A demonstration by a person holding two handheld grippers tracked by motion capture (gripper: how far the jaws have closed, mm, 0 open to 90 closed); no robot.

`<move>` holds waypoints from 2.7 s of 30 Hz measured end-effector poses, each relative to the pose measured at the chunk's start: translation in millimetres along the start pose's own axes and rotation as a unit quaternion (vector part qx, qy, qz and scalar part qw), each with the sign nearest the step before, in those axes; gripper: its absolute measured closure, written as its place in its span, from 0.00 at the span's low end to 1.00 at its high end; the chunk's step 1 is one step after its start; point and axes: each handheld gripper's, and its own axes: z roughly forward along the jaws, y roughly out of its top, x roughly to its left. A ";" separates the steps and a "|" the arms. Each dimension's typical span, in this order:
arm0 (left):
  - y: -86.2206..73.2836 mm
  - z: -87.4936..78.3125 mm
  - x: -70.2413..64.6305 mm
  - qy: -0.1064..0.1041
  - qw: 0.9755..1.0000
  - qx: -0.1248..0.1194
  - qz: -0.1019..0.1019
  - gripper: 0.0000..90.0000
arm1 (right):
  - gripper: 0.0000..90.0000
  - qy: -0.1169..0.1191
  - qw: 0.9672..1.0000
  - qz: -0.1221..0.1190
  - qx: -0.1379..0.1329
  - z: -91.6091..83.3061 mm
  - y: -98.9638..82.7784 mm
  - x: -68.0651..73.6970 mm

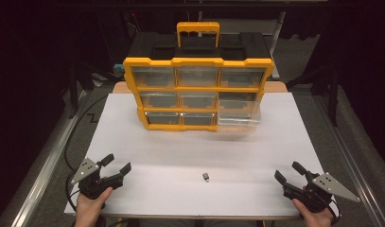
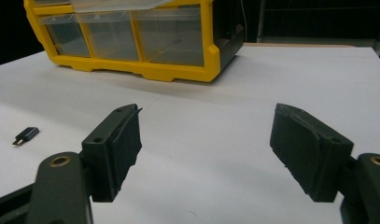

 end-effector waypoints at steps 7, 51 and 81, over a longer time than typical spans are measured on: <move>-0.1 0.0 0.2 -0.001 1.000 0.000 -0.001 0.25 | 0.28 0.001 1.000 0.002 -0.002 -0.1 0.7 0.9; 0.4 1.5 -0.2 0.000 1.000 0.005 0.002 0.25 | 0.17 0.067 0.996 -0.037 0.035 21.3 10.9 29.5; 0.4 1.2 0.0 0.000 1.000 0.005 0.002 0.25 | 0.21 0.168 0.983 -0.053 0.048 42.9 16.5 56.1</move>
